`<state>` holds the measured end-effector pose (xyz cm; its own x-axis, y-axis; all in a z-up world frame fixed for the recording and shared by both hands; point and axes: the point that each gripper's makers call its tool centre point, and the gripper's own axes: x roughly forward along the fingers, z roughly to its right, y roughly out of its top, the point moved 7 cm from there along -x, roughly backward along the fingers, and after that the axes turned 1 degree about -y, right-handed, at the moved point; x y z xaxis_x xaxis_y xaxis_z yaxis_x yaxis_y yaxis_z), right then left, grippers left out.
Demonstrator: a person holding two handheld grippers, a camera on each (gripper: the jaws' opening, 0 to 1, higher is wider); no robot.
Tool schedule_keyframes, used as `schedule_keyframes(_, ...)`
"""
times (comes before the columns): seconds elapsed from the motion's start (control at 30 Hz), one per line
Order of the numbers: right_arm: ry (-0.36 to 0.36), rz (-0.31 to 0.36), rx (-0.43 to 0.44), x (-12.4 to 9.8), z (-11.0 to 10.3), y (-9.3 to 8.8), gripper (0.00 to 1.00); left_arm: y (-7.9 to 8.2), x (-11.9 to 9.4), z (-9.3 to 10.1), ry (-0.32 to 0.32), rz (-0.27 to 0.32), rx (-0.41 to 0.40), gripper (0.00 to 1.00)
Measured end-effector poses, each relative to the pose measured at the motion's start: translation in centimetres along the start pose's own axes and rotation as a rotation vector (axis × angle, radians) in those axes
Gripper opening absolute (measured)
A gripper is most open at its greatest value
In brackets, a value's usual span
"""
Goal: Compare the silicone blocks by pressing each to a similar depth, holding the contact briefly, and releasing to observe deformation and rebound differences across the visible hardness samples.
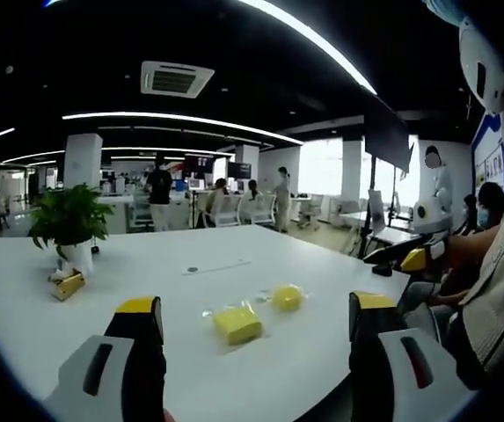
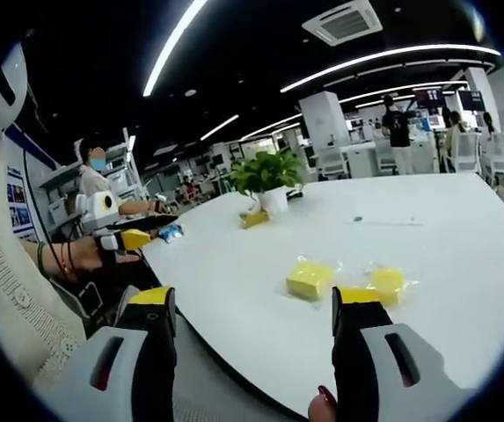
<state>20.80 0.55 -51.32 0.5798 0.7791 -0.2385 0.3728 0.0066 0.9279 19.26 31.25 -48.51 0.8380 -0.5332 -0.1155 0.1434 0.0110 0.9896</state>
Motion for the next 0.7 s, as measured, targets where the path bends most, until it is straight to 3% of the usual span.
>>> schedule_keyframes(0.7,-0.006,-0.014,-0.004,0.28,0.08,-0.19,0.66,-0.36,-0.05,-0.24,0.006,-0.022,0.001,0.88)
